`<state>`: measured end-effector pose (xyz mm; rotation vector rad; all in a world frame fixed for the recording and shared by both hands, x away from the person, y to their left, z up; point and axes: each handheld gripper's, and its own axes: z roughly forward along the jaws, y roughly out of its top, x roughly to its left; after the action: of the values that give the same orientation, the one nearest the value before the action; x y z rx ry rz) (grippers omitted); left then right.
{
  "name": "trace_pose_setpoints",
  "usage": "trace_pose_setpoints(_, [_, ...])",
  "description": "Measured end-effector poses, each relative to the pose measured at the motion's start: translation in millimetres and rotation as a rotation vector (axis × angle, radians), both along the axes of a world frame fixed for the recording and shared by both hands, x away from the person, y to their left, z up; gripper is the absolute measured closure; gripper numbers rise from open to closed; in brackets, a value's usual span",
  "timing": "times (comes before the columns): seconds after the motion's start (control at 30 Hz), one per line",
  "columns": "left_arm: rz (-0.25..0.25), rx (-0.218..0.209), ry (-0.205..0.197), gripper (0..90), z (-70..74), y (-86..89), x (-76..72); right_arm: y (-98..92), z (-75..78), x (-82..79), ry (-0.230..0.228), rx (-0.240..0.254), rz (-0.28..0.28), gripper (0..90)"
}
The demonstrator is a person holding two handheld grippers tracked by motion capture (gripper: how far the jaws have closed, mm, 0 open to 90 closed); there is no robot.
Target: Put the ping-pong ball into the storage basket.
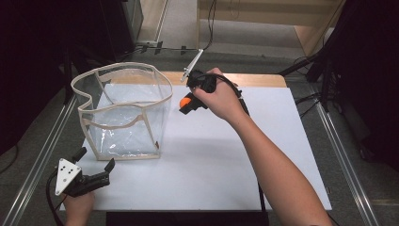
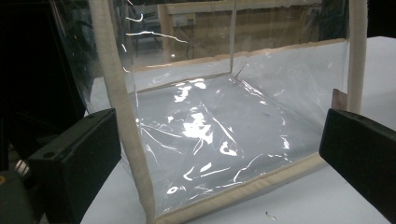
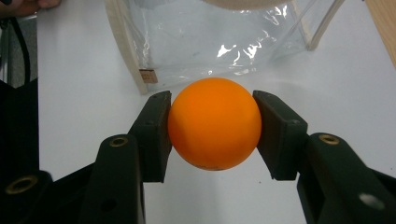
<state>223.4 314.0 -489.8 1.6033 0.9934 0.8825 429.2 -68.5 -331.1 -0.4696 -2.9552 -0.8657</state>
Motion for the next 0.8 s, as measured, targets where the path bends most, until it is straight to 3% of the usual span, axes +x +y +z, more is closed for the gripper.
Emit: trace_pose_setpoints(0.8, [0.0, 0.0, 0.0, 0.0, 0.0, 0.2, -0.1, 9.5, 32.0, 3.6, -0.022, 0.009, 0.016, 47.9])
